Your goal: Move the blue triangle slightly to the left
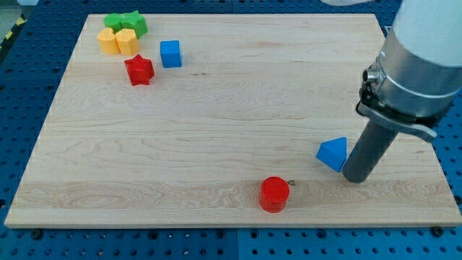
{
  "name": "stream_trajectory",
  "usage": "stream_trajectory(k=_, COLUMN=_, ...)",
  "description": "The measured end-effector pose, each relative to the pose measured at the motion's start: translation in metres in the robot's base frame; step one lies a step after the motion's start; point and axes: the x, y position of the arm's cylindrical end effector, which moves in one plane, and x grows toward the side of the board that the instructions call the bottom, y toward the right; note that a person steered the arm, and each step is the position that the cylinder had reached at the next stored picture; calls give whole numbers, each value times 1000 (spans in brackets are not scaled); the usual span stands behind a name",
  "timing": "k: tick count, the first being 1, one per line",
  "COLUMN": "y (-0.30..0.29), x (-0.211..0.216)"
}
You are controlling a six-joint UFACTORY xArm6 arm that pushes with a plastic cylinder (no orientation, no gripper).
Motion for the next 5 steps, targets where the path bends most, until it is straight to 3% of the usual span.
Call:
stream_trajectory(k=1, y=50, x=-34)
stream_trajectory(k=2, y=56, x=-62)
stream_trajectory(k=3, y=22, x=-60)
stream_trajectory(k=5, y=-4, x=6)
